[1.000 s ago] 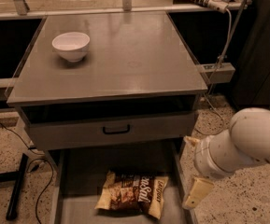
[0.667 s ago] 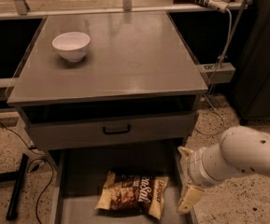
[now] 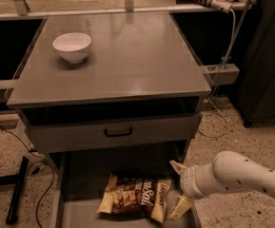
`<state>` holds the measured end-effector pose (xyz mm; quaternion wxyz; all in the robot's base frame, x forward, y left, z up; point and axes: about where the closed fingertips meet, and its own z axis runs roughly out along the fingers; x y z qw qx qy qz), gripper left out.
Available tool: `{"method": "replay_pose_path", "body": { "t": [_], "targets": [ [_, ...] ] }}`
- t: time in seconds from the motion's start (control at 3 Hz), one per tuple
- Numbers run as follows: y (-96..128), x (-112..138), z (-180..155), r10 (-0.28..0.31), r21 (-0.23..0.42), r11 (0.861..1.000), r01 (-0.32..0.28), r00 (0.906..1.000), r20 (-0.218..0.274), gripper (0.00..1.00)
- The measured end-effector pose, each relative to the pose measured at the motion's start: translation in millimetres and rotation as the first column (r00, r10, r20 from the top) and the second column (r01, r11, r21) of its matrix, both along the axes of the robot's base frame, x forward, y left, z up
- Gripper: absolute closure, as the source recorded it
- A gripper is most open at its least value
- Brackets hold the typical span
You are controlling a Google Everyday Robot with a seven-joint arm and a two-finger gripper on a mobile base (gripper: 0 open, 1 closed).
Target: Pick brown chip bag from middle drawer and place on counter
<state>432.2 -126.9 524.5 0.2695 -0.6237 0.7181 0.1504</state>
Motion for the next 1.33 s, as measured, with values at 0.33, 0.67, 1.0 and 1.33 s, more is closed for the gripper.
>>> {"method": "replay_pose_path", "body": {
  "t": [0.33, 0.67, 1.0, 1.33],
  "targets": [
    [0, 0, 0, 0.0, 0.0, 1.0, 0.0, 1.0, 0.0, 0.0],
    [7, -3, -7, 0.017, -0.011, 1.0, -0.017, 0.9998, -0.013, 0.0],
    [23, -10, -45, 0.041, -0.022, 0.999, -0.042, 0.9976, -0.056, 0.0],
    [44, -10, -80, 0.055, -0.002, 0.998, -0.055, 0.9955, -0.077, 0.0]
  ]
}}
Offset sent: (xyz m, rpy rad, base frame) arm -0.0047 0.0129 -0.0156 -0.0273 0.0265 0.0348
